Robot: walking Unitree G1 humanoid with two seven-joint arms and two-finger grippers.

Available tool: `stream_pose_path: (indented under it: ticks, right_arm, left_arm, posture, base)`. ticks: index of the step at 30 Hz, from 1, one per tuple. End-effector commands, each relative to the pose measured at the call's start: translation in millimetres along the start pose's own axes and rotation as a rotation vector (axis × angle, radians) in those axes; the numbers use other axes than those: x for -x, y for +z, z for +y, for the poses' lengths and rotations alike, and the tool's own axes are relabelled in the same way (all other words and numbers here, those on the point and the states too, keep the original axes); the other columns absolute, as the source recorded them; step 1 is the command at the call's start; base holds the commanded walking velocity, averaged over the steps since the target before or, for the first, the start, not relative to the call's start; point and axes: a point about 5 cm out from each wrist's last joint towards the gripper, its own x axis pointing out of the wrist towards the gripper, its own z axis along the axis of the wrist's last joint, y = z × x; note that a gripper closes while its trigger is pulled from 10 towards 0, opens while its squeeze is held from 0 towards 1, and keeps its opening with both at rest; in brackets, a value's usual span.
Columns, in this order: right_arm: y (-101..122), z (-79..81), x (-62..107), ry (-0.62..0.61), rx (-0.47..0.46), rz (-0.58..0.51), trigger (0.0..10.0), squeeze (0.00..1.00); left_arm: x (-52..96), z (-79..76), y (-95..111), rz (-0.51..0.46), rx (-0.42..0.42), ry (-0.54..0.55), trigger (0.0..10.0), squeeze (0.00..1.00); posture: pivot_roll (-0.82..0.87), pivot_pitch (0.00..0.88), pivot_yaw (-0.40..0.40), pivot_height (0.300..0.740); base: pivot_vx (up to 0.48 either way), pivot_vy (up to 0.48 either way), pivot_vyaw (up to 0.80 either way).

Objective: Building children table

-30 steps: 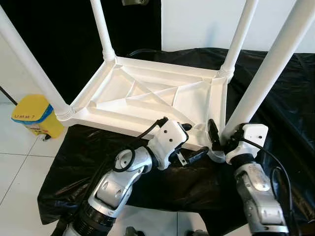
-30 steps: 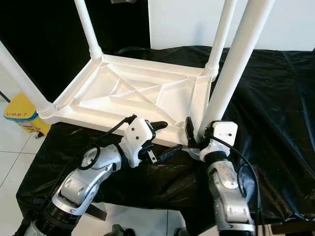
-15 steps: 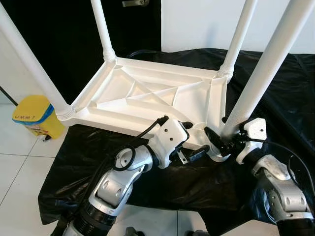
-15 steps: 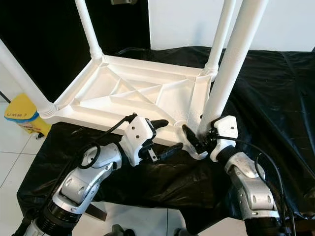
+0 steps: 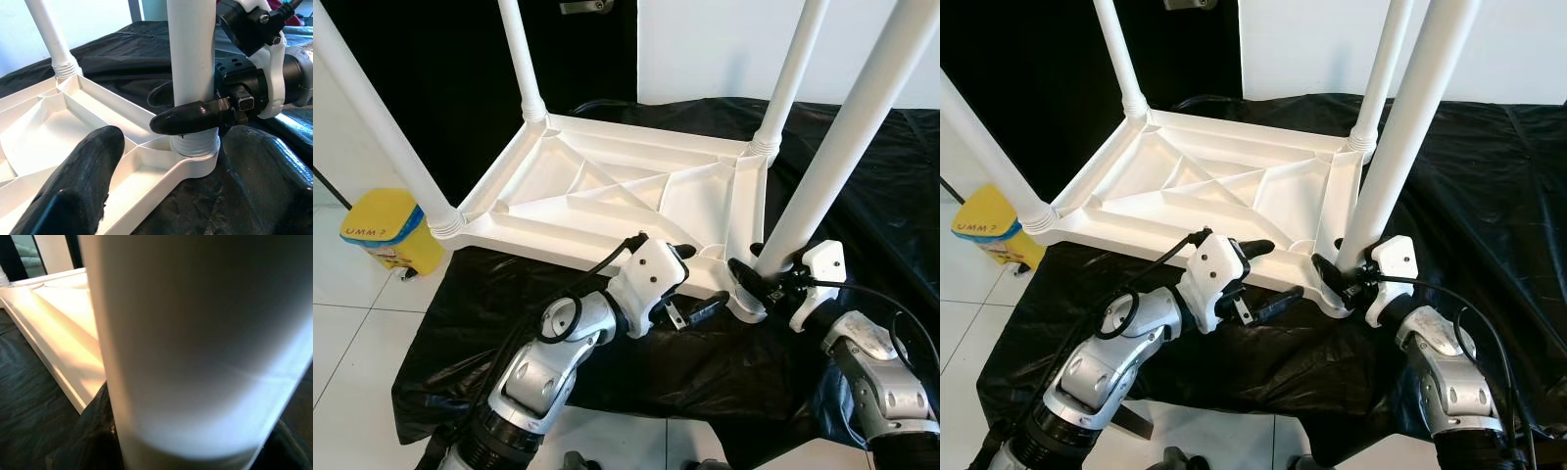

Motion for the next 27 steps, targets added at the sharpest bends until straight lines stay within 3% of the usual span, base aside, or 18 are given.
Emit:
stream_pose_path:
  ticks: [1, 8, 15, 17, 18, 19, 21, 27]
  right_arm:
    - [-19, 3.4, 4.9, -0.030, -0.066, 0.070, 10.0, 0.00]
    - [-20, 6.6, 4.6, -0.123, -0.050, 0.074, 10.0, 0.00]
    - [-23, 11.4, 5.0, -0.255, -0.027, 0.121, 10.0, 0.00]
    - [-23, 12.8, 4.6, -0.317, -0.052, 0.110, 10.0, 0.00]
    - [-23, 15.2, 4.9, -0.427, -0.057, 0.109, 10.0, 0.00]
    - [-23, 15.2, 4.9, -0.427, -0.057, 0.109, 10.0, 0.00]
    - [-24, 25.5, 3.7, -0.590, -0.097, 0.113, 10.0, 0.00]
    - [-22, 47.7, -7.5, -0.638, -0.174, 0.082, 10.0, 0.00]
  left_arm:
    - [0.3, 3.0, 2, 0.004, -0.005, 0.039, 10.0, 0.00]
    - [3.8, 10.7, -1, 0.020, -0.010, 0.062, 10.0, 0.00]
    - [4.0, 6.1, -2, 0.019, 0.005, 0.064, 10.0, 0.00]
    - [3.5, 7.1, -1, 0.014, 0.015, 0.072, 10.0, 0.00]
    - [3.8, 8.1, -1, 0.015, 0.018, 0.075, 10.0, 0.00]
    - [3.8, 8.1, -1, 0.015, 0.018, 0.075, 10.0, 0.00]
    - [6.0, 11.3, -1, 0.018, 0.018, 0.090, 10.0, 0.00]
    - [8.4, 14.1, -3, 0.026, 0.008, 0.104, 10.0, 0.00]
  posture:
    - [-0.13, 0.127, 0.020, 0.740]
    - [-0.14, 0.156, 0.020, 0.740]
    - [-0.14, 0.161, 0.012, 0.740]
    - [-0.13, 0.185, 0.003, 0.740]
    - [-0.13, 0.180, 0.004, 0.740]
    - [-0.13, 0.180, 0.004, 0.740]
    - [-0.12, 0.185, 0.000, 0.740]
    - [-0.12, 0.162, -0.003, 0.740]
  base:
    - [0.000, 0.000, 0.00]
    - [0.000, 0.000, 0.00]
    - [0.000, 0.000, 0.00]
    - [0.000, 0.000, 0.00]
    - [0.000, 0.000, 0.00]
    - [0.000, 0.000, 0.00]
    - [0.000, 0.000, 0.00]
    - [0.000, 0.000, 0.00]
